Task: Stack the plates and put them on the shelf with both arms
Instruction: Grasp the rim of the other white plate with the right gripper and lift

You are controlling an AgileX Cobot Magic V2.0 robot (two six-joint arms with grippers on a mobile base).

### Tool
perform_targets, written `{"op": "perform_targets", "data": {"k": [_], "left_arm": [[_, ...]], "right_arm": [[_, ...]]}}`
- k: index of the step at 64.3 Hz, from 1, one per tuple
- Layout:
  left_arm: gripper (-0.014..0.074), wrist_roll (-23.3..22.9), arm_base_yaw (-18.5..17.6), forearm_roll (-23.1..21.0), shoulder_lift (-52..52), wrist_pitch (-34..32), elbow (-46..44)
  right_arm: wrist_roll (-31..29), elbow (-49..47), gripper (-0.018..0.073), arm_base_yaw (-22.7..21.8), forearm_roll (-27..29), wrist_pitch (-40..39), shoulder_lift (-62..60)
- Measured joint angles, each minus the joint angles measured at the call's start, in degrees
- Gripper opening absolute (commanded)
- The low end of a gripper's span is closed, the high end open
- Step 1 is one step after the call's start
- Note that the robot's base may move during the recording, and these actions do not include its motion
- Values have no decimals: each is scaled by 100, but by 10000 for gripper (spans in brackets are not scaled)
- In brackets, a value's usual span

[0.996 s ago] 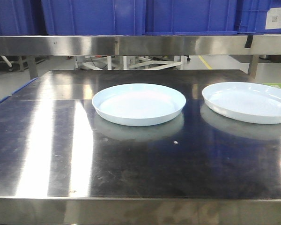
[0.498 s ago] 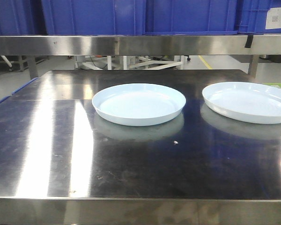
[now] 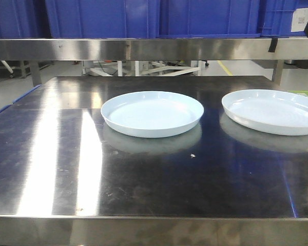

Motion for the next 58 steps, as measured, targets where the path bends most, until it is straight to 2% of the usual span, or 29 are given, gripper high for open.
{"op": "perform_targets", "data": {"k": [22, 27, 34, 58], "left_arm": [[82, 0, 0, 0, 0, 0, 0], [82, 0, 0, 0, 0, 0, 0], [82, 0, 0, 0, 0, 0, 0], [82, 0, 0, 0, 0, 0, 0]], "right_arm": [[0, -1603, 335, -183, 0, 941, 1454], [0, -1846, 368, -183, 0, 1059, 1638], [0, -1976, 420, -183, 0, 1128, 1771], [-36, -1976, 415, -158, 0, 1173, 1905]]}}
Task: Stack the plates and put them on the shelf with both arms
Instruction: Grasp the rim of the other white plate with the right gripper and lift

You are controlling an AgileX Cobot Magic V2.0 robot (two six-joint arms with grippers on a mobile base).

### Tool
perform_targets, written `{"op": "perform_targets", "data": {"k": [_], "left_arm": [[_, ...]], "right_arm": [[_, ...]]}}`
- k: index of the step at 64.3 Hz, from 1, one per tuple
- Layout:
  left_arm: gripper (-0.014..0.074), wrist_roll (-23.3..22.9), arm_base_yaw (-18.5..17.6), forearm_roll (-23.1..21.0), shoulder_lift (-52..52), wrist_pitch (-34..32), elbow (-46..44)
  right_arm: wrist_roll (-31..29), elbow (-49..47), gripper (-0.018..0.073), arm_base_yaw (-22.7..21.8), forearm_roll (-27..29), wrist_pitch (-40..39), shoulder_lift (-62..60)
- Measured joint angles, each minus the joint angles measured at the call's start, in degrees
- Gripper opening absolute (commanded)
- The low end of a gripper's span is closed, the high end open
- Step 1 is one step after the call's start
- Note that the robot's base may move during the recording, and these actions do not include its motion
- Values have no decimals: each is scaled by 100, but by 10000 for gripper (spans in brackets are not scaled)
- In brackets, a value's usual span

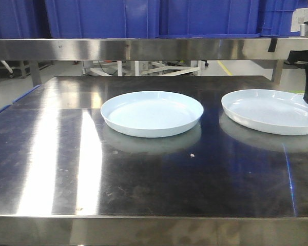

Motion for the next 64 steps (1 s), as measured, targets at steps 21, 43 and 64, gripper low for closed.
{"op": "perform_targets", "data": {"k": [21, 43, 64], "left_arm": [[82, 0, 0, 0, 0, 0, 0], [82, 0, 0, 0, 0, 0, 0], [82, 0, 0, 0, 0, 0, 0]], "right_arm": [[-39, 188, 397, 23, 82, -59, 0], [-39, 188, 225, 23, 138, -106, 0], [-39, 188, 225, 23, 138, -106, 28]]}}
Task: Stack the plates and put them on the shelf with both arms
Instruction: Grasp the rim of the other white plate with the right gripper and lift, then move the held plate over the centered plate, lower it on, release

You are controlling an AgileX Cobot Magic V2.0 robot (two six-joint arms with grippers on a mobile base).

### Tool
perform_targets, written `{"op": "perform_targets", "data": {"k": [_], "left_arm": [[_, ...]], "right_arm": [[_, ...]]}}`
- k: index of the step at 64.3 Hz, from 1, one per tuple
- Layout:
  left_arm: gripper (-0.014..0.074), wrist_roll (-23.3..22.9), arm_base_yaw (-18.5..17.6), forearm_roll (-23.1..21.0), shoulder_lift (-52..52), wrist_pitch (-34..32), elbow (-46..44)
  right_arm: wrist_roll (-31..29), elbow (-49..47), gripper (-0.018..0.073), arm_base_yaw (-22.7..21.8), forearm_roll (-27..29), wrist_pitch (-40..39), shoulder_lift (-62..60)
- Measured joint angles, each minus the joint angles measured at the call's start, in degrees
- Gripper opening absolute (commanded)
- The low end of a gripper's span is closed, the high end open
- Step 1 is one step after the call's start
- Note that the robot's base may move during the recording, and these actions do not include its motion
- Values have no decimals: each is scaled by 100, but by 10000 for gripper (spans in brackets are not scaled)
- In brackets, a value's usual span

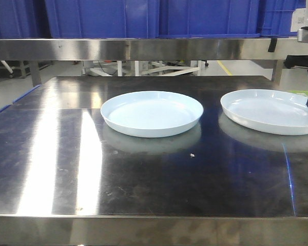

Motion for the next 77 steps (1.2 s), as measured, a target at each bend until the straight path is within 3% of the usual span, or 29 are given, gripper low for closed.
{"op": "perform_targets", "data": {"k": [12, 22, 47, 56, 65, 77], "left_arm": [[82, 0, 0, 0, 0, 0, 0], [82, 0, 0, 0, 0, 0, 0], [82, 0, 0, 0, 0, 0, 0], [82, 0, 0, 0, 0, 0, 0], [82, 0, 0, 0, 0, 0, 0], [82, 0, 0, 0, 0, 0, 0]], "right_arm": [[0, 12, 212, 0, 8, 0, 31], [-27, 12, 41, 0, 39, 12, 31], [-42, -57, 57, -212, 232, 27, -472], [-42, -82, 57, -354, 697, 36, -805], [-53, -92, 57, -356, 1514, 40, -1100], [-171, -27, 57, 41, 2133, 27, -1236]]}}
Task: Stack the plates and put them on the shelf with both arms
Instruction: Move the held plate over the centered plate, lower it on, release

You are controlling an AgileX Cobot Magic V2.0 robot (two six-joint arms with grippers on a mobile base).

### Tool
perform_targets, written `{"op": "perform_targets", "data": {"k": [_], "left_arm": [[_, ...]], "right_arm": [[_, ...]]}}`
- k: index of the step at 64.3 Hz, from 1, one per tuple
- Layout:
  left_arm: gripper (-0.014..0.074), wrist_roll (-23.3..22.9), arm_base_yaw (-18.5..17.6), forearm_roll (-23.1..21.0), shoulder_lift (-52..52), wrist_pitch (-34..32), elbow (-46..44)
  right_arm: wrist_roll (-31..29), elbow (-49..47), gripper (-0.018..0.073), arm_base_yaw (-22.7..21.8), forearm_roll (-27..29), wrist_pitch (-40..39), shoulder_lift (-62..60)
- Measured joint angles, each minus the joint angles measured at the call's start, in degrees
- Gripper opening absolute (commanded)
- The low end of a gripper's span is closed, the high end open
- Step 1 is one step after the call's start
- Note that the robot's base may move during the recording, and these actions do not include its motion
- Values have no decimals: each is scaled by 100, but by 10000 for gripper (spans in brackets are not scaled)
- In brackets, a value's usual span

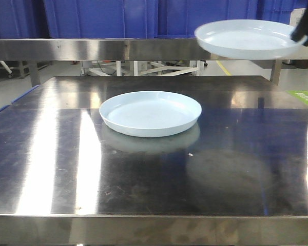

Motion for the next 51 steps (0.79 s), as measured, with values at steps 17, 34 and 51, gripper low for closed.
{"op": "perform_targets", "data": {"k": [17, 34, 51], "left_arm": [[82, 0, 0, 0, 0, 0, 0], [82, 0, 0, 0, 0, 0, 0], [82, 0, 0, 0, 0, 0, 0]], "right_arm": [[-42, 458, 57, 1187, 118, -627, 166], [-42, 492, 57, 1877, 161, -988, 618], [-42, 506, 60, 1929, 150, -1054, 851]]}}
